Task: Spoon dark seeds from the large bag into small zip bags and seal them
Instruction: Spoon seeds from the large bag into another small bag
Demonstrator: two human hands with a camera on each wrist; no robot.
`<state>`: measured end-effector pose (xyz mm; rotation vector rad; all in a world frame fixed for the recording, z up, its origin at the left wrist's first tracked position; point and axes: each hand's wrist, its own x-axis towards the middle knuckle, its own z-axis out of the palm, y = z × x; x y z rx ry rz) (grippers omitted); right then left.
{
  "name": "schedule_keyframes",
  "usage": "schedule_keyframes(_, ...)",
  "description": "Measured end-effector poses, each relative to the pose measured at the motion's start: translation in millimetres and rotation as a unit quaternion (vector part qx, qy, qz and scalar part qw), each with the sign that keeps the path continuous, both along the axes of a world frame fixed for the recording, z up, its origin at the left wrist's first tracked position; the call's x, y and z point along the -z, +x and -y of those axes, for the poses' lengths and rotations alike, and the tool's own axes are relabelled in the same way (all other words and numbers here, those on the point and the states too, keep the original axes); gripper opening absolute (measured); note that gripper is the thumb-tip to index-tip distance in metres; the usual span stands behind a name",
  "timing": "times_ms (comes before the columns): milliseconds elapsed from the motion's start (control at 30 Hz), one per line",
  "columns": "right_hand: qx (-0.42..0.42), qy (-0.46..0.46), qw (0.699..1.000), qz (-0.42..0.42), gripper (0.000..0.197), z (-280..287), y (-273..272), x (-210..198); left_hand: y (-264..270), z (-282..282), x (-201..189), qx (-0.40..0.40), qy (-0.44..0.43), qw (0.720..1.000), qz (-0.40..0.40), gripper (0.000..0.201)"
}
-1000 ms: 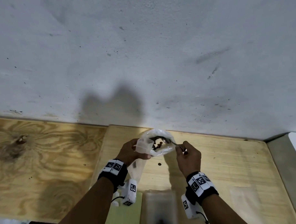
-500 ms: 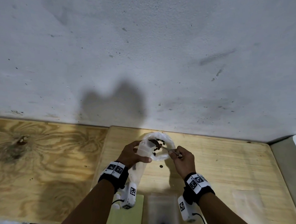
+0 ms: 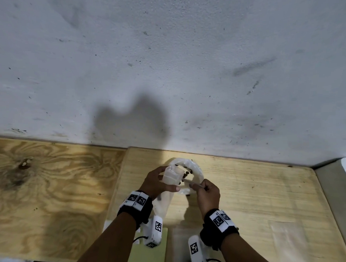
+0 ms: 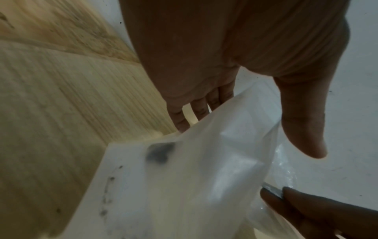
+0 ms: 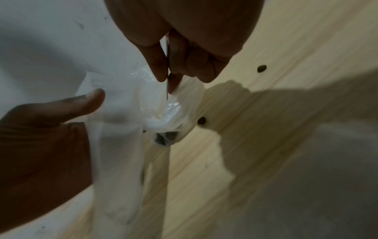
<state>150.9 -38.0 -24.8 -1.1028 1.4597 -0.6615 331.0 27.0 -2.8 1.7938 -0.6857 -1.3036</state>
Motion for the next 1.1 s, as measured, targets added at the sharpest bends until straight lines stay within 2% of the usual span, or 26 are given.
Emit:
schedule_keyframes(133,0.035,0.047,0.998,0.017,0.056,1,10,4,-5,-3,0,0.005,-0.01,1.0,-0.024,0.076)
schedule_keyframes(267,0.043,0.094,0.995,-0.003,0.044,6,10,7,-5,-8,0,0.001,-0.011,0.999,-0.041,0.078)
schedule_keyframes(400,0.06,0.122,0.99,0.033,0.037,7,3,-5,-3,-11,1,-0.004,-0.007,0.999,-0.033,0.081)
schedule_keyframes(533,0.065,0.112,0.99,0.052,0.048,9,-4,-11,-3,-11,-1,-0.012,-0.005,1.0,-0.019,0.082)
schedule_keyframes(700,0.054,0.096,0.993,0.051,0.053,10,-13,-12,-5,-11,-2,-0.013,-0.007,1.0,-0.01,0.089)
schedule_keyframes(1000,0.087,0.11,0.987,0.077,0.053,11,-39,-12,-9,-13,-11,-0.019,-0.013,1.0,-0.014,0.081)
schedule_keyframes(1100,0.084,0.092,0.989,0.084,0.052,15,-48,-22,-9,-16,-11,-0.023,-0.005,1.0,-0.01,0.086)
